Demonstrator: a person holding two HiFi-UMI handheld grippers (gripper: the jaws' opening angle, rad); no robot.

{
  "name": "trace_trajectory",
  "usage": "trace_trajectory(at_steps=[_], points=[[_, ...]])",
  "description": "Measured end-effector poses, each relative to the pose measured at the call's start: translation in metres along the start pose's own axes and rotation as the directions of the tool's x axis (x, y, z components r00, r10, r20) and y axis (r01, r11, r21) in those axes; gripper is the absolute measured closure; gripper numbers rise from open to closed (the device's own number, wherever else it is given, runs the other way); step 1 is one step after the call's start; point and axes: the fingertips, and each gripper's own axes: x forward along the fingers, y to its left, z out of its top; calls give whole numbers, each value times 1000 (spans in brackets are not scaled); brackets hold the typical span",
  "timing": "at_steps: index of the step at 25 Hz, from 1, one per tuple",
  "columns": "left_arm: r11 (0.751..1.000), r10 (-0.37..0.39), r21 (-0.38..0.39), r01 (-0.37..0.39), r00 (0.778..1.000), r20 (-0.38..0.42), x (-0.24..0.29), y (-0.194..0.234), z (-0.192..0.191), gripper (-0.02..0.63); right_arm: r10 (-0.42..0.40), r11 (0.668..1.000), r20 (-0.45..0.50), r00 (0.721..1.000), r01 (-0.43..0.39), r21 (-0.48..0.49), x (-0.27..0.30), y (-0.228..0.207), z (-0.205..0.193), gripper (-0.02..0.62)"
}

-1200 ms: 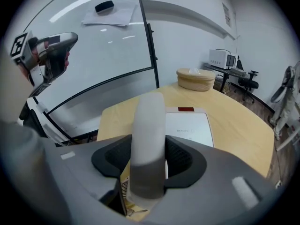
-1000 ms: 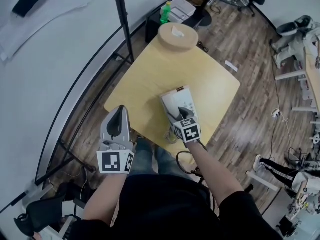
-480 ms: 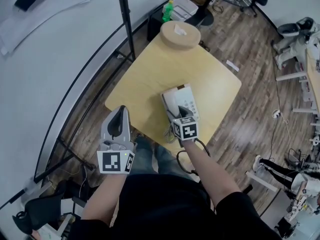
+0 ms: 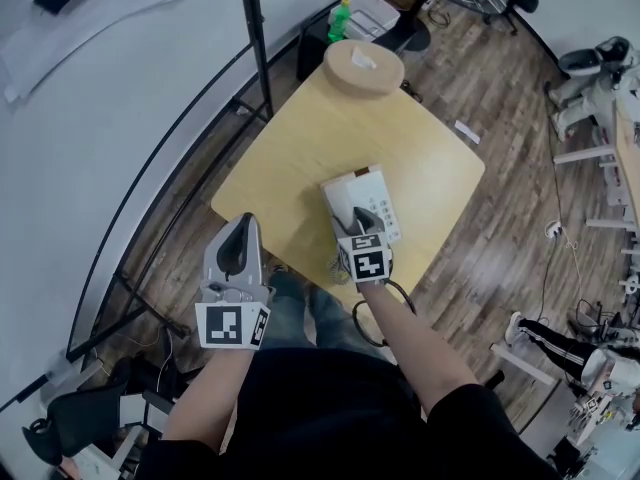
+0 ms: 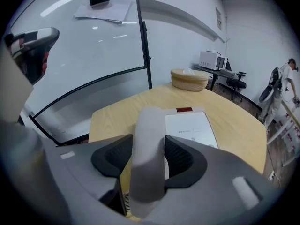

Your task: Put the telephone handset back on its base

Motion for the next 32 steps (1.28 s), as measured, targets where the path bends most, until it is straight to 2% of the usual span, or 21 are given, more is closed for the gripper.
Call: trace_trajectory(at_steps=[3,7,9,10,13,20,24,27,30,32], points=[[1000,0,-2,0,1000,3,-1,0,0,607,6,998,29,1000,-4,-56,-10,3,15,367],[1000,-4,-4,4,1000,9,-1,-5,3,607,-2,991,9,1000,3,-133,-19,7,17,370],[1000,-8,-4,8,1000,8,-1,-8,3,606,-12,988,-6,1000,11,-151,-19,6,10,404],[1000,-11,-3,11,1000,8,-1,-10,4,607,-19,987,-10,1000,17,-160,-19,4,6,443],[1000,-16,0,16,1000,6,0,-10,4,607,-31,985,-9,999,29,-172,-17,4,4,486],[1000,-25,2,25,1000,-4,5,-11,3,607,-19,989,6,1000,20,-145,-18,2,12,488],[999,-42,11,42,999,7,9,-14,16,607,-20,993,103,994,31,-113,-57,-11,48,488],[998,-66,22,65,997,36,16,-20,34,606,-4,993,223,975,31,-117,-109,-26,89,490],[995,-95,39,92,993,77,23,-26,60,606,13,986,357,934,49,-162,-171,-33,134,502],[993,-110,46,106,988,107,26,-29,83,606,13,980,453,891,78,-182,-214,-34,161,522]])
